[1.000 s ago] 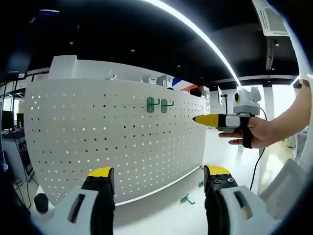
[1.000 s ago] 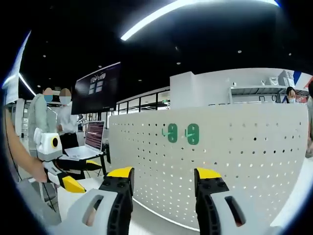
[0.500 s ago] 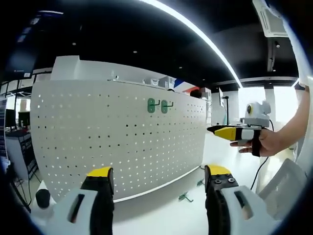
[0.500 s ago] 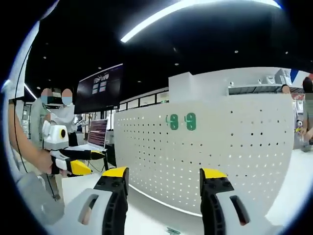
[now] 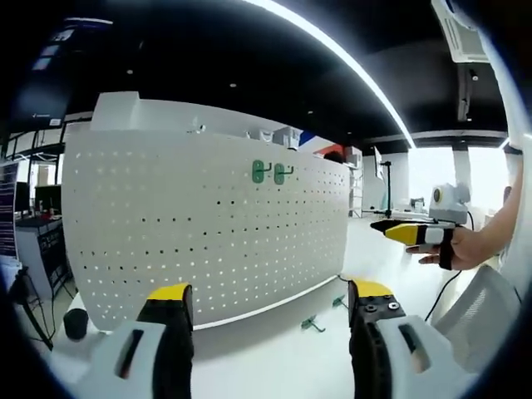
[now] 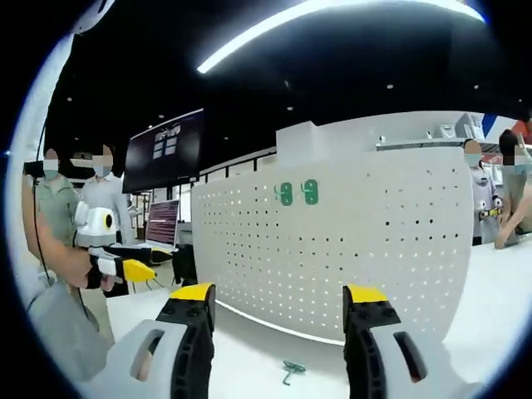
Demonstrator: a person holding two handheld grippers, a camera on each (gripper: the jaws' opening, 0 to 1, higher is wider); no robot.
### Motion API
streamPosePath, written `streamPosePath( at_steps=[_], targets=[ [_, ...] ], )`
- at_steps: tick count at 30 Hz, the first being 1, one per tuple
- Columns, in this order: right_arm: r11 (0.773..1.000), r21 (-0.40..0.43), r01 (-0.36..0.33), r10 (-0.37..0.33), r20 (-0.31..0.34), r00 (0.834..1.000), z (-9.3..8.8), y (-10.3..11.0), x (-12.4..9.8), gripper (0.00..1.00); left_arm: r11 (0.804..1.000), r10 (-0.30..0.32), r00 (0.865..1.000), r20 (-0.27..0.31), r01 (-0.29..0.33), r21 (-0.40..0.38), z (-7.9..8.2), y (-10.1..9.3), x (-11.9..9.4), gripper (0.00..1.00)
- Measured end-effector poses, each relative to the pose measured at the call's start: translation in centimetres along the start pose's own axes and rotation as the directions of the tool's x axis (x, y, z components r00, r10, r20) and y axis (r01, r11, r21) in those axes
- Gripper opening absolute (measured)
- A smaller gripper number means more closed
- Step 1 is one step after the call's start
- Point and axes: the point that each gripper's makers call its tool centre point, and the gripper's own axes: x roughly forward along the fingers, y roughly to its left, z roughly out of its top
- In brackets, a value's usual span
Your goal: Insert the hook assembly into the mounting plate slot until the hook locks in place.
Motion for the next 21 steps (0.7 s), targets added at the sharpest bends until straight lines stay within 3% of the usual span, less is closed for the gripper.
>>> streamPosePath(
  at_steps=[13, 17, 21],
  targets=[
    [1.000, 0.013, 0.024, -0.024, -0.009, 1.000, -0.8, -0.4, -0.9, 0.60, 1.000, -0.027, 0.999, -0.027, 0.027, 0.011, -0.1, -0.4, 1.0, 0.78],
    [1.000, 0.014, 0.024, -0.023, -0.009, 1.000, -0.8, -0.3, -0.9, 0.60, 0.993, -0.090, 0.991, -0.098, 0.097, 0.074, -0.8, -1.1, 2.5, 0.77],
    [1.000, 0.015, 0.023, -0.023, -0.008, 1.000, -0.8, -0.3, -1.0, 0.60, 0.980, -0.159, 0.972, -0.171, 0.177, 0.094, -1.0, -1.8, 4.7, 0.75]
  ],
)
